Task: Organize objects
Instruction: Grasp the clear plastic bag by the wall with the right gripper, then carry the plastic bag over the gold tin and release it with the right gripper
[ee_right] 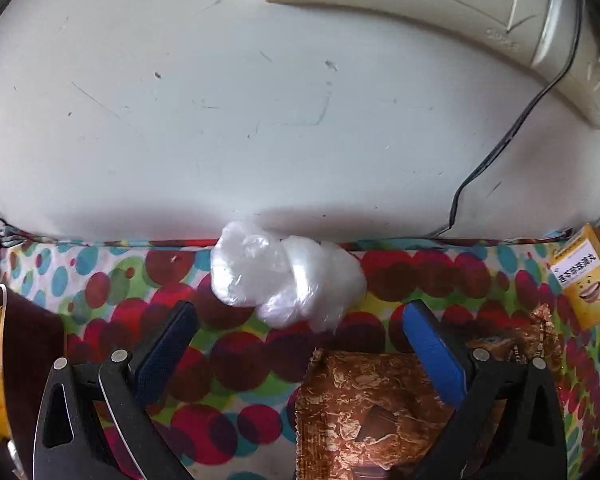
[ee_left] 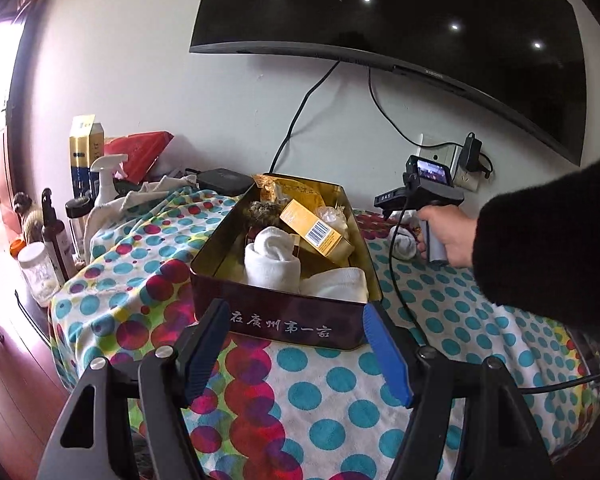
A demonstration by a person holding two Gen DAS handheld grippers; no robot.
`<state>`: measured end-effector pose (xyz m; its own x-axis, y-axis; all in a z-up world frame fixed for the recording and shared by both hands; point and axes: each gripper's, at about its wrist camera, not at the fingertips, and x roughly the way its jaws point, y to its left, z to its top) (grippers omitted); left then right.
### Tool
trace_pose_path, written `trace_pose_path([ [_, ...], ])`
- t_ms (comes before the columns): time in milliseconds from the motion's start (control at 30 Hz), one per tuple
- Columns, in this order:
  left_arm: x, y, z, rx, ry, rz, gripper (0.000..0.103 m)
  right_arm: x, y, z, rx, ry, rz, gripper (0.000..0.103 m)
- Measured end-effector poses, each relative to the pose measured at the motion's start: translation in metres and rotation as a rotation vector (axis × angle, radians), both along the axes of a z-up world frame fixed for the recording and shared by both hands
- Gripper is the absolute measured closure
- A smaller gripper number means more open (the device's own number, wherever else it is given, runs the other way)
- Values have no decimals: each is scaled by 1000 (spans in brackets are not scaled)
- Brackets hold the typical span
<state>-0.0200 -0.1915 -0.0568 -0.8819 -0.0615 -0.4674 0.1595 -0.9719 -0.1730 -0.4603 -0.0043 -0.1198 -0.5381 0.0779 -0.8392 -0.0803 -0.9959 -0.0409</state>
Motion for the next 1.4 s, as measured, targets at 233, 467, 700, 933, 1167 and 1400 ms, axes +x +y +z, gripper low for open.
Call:
trace_pose_path([
  [233,0,0,1,3,-6,6,32,6,0,1,-31,66,20,29],
  [467,-4,2,-4,6,-34,-3,32,11,11,3,-60,111,27,51],
  [700,-3,6,0,7,-28,-11,32,51,12,32,-106,148,80,53],
  [933,-2,11,-2,-26,-54,11,32,104,-22,71,-83,194,196,53],
  [1167,1,14,0,-47,-57,23,32,127,-97,98,-80,214,360,53],
  [1400,0,-1,3,-6,-48,61,32,154,-167,76,-82,138,550,52],
])
